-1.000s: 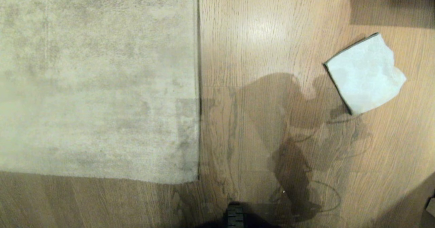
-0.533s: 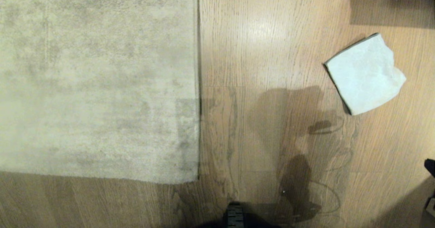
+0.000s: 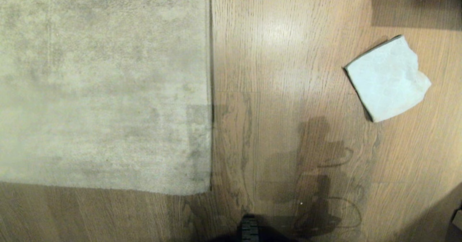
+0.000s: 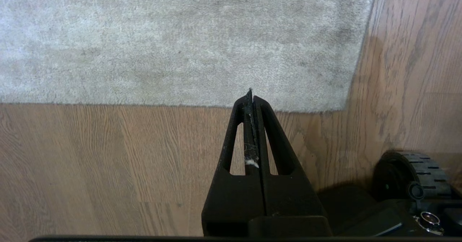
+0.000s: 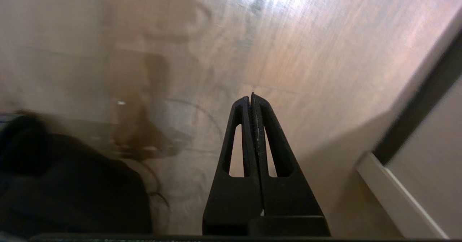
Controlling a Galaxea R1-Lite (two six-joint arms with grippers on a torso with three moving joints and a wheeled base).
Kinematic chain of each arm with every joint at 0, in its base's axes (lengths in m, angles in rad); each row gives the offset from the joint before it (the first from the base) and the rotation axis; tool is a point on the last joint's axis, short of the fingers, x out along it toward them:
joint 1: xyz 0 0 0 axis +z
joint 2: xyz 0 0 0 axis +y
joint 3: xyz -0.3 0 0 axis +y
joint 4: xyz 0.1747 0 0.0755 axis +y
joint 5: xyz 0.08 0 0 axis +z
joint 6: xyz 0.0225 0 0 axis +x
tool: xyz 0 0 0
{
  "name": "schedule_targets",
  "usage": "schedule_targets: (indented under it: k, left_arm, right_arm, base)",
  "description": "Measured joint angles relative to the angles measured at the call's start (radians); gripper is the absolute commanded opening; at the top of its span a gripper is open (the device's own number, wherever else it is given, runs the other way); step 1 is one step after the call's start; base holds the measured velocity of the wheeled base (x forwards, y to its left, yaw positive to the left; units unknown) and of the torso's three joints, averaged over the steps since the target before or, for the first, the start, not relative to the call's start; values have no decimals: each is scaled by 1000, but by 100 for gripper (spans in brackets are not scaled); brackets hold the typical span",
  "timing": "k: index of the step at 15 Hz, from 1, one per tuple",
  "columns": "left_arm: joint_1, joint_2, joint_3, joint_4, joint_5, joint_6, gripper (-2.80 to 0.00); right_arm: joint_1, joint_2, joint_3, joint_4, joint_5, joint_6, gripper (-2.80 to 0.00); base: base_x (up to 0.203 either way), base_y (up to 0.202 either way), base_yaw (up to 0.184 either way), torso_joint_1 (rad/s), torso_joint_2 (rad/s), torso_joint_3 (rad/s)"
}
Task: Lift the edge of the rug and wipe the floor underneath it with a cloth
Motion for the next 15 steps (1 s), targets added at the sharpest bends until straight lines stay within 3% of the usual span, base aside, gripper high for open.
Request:
schedule_targets:
  k: [3, 9, 12, 15]
  left_arm:
    - [0, 0, 0, 0, 0, 0, -280]
    - [0, 0, 0, 0, 0, 0, -280]
    - [0, 0, 0, 0, 0, -1, -280]
    - [0, 0, 0, 0, 0, -1, -280]
  right_arm:
    - [26, -188, -12, 190, 59, 28, -280]
    - [32, -269, -13, 192, 58, 33, -280]
    - [32, -275, 15, 111, 21, 168, -280]
    - [32, -277, 22, 131, 17, 224, -280]
  base:
    - [0, 0, 0, 0, 0, 0]
    - [0, 0, 0, 0, 0, 0]
    - [0, 0, 0, 0, 0, 0]
    - [0, 0, 0, 0, 0, 0]
